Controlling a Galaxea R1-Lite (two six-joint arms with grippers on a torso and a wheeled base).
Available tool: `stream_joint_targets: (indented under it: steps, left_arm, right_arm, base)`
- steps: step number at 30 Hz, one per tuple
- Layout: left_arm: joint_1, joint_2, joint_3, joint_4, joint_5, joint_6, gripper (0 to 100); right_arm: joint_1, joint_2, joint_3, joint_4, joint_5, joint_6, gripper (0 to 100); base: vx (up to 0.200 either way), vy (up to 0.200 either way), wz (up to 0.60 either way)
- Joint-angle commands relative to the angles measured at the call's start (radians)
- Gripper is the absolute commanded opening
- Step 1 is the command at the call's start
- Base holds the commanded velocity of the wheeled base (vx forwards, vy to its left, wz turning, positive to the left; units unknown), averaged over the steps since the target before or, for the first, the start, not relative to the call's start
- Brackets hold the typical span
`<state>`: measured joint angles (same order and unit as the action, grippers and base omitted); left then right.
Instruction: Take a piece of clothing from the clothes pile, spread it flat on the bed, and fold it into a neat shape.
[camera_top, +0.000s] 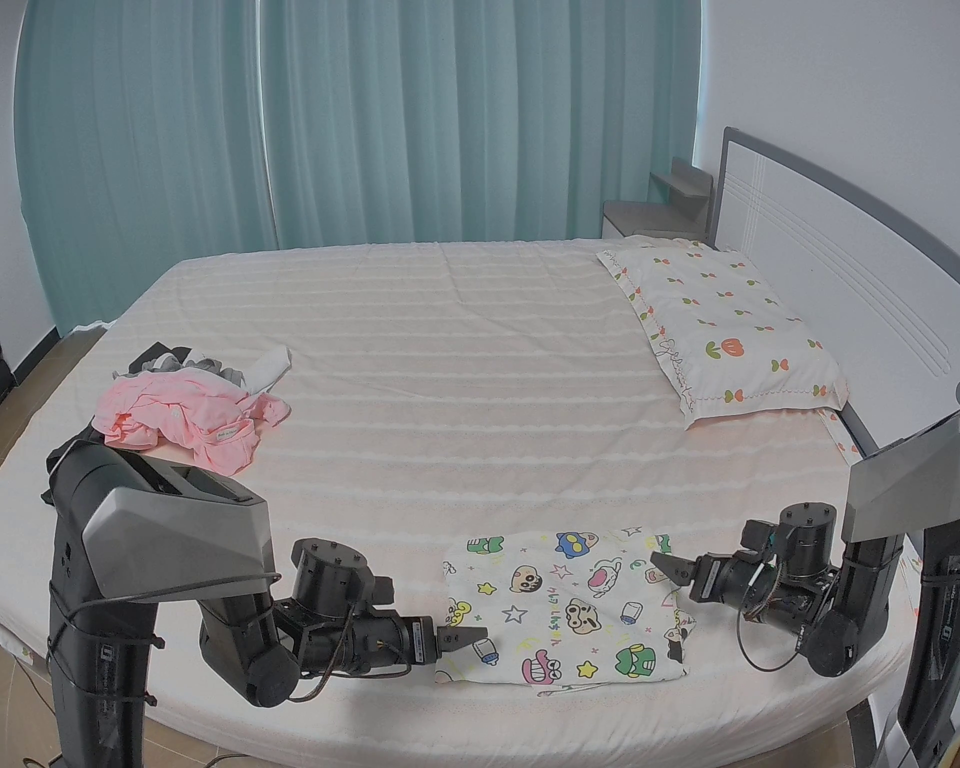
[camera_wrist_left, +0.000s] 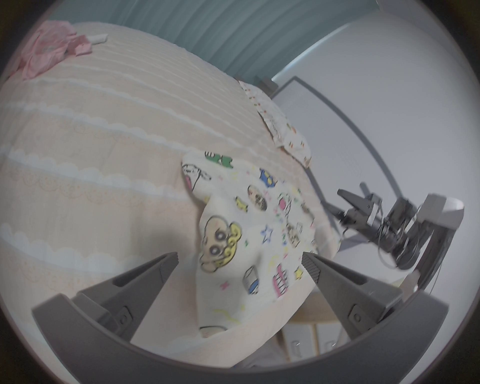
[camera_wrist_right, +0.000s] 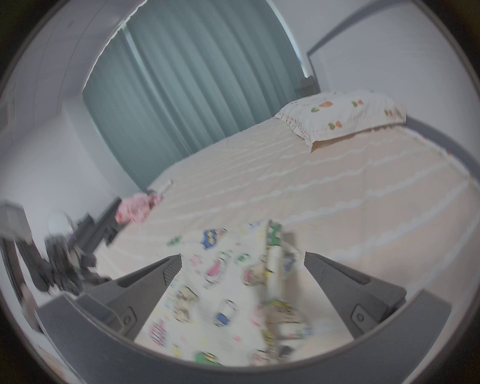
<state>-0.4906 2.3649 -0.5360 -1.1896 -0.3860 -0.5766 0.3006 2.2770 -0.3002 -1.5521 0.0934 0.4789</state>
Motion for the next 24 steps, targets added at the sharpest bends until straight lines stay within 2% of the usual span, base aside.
stream_joint_targets:
  steps: [1,2,4,11,13,14,18,24]
  left_arm:
    - [0.026,-0.012,-0.012,-0.093,-0.033,-0.132,100]
    - [0.026,-0.01,-0.035,-0.12,-0.017,-0.206,100]
    - [0.024,-0.009,-0.048,-0.136,0.012,-0.256,100]
    - [0.014,0.004,-0.062,-0.151,0.053,-0.262,100]
    - [0.014,0.004,-0.062,-0.153,0.053,-0.262,100]
    - [0.014,0.004,-0.062,-0.159,0.053,-0.262,100]
    - [0.012,0.016,-0.055,-0.185,0.053,-0.255,100]
    - [0.006,0.027,-0.05,-0.2,0.055,-0.232,100]
  right_arm:
    - [0.117,0.006,-0.128,-0.019,-0.003,0.17,100]
    - [0.141,0.048,-0.174,-0.019,-0.004,0.194,100]
    - [0.144,0.079,-0.201,-0.019,-0.004,0.199,100]
    - [0.167,0.148,-0.272,-0.009,-0.004,0.283,100]
    - [0.166,0.165,-0.293,0.014,-0.006,0.283,100]
    - [0.156,0.196,-0.349,0.095,-0.023,0.285,100]
    - [0.127,0.211,-0.455,0.214,-0.109,0.288,100]
    - [0.11,0.22,-0.473,0.241,-0.126,0.3,100]
  base:
    - [0.0,0.0,0.0]
    - [0.0,0.0,0.0]
    - [0.0,0.0,0.0]
    - [0.0,0.0,0.0]
    - [0.0,0.0,0.0]
    - [0.0,0.0,0.0]
    - [0.0,0.0,0.0]
    - [0.0,0.0,0.0]
